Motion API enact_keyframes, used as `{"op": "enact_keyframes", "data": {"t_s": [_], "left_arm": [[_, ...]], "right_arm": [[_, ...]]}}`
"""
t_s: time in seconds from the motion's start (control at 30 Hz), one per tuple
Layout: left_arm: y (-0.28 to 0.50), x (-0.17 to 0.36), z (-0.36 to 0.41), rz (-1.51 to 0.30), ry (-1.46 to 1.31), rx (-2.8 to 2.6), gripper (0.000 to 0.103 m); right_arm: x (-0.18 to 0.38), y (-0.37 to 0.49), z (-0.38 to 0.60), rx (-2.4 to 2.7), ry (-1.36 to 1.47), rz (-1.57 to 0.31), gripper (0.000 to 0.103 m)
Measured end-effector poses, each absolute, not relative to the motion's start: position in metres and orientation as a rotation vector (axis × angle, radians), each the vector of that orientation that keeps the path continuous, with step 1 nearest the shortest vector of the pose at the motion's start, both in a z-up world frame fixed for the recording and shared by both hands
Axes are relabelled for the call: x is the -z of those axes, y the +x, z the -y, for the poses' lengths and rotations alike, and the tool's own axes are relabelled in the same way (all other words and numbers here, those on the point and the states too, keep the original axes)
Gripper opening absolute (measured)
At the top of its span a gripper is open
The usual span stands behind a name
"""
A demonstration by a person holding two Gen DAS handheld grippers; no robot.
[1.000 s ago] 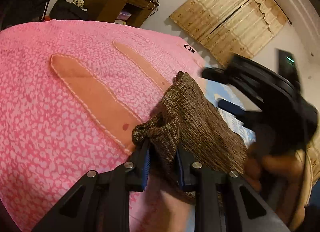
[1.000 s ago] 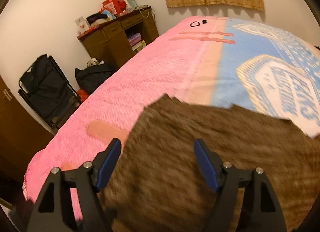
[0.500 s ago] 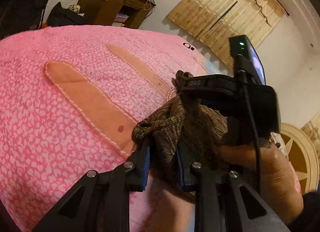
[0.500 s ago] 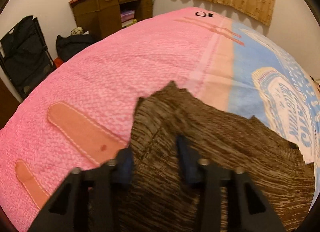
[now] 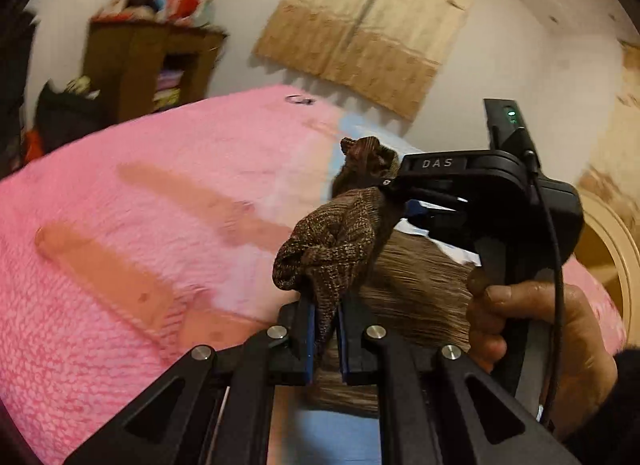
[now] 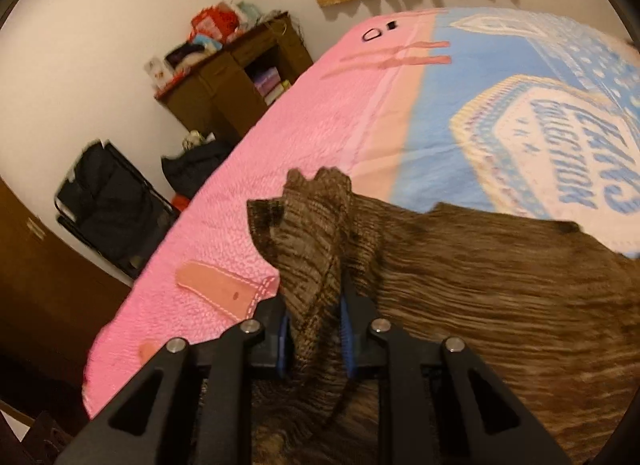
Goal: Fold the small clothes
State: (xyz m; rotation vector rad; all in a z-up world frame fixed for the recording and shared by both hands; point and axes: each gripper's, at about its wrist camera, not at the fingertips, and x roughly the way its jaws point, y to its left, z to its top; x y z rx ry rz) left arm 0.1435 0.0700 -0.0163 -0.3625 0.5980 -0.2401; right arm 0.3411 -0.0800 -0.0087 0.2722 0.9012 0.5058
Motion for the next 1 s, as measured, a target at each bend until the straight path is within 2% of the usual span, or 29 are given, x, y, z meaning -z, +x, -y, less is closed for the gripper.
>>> {"op": "enact_keyframes", "data": {"t_s": [0.33,0.57,0.8,0.9,1.0], "left_arm": [[0.133,-0.018,0.05,-0.544,-0.132,0.516,0.008],[0.128,0.006,0.124,-0.603,-0.019,0.617,0.008],[0.129,0.025,0.155,-0.654,0.049,0.639,0.008],[0.123,0.028,0.155,-0.674,0.09,0.658,0.009],[0.11,0.027,0.148,-0.681,0.166,0.679,0.009]], "right_arm": [[-0.007,0.315,0.213,-0.441,0.436,-0.858,0.023],[0.009,0.302,0.288,-0.387,0.452,-0.846,0.023],[0.034,0.302,0.323,-0.373,0.42,-0.858,0.023],[0.044,0.303,0.331,-0.385,0.444,-0.861,0.03],[0.046,0.293,0.343,-0.381,0.505,-0.836,0.044]]}}
